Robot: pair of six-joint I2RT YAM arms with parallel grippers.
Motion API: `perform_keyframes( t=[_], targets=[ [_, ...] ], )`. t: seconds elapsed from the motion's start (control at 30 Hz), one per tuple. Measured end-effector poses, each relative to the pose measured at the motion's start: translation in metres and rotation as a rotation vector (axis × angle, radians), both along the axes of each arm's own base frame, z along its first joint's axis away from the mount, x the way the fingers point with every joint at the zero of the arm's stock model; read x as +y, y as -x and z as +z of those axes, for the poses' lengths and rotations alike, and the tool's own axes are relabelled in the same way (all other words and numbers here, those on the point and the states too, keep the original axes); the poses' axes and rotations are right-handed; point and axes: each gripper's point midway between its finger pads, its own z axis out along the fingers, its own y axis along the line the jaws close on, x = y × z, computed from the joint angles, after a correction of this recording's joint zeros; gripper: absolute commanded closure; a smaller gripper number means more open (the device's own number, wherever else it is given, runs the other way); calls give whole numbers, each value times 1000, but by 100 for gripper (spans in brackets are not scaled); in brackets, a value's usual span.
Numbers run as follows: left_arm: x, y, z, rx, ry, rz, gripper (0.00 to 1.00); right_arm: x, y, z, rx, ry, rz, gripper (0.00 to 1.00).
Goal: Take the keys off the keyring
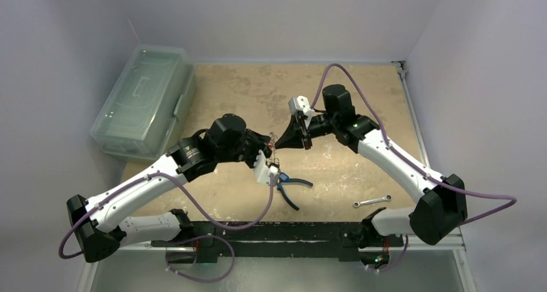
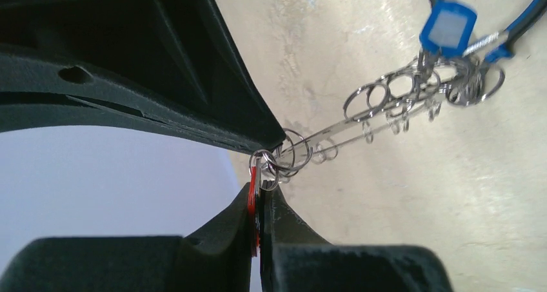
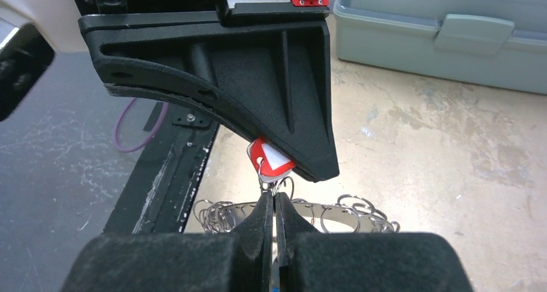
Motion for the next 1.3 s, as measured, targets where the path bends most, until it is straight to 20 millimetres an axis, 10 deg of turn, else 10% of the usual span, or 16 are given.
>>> perform_keyframes(
  t=[0.43,0.73,1.3],
  targets=[
    [-1,10,4,317,65,173,100,-11,-18,7,-23,8,-75,51],
    [-3,11,-7,456,63,273,100,-35,-46,16,-43,33,-187,50],
    [2,-5,-27,703,141,564,100,-47,-21,14,69,56,-231,53]
  ],
)
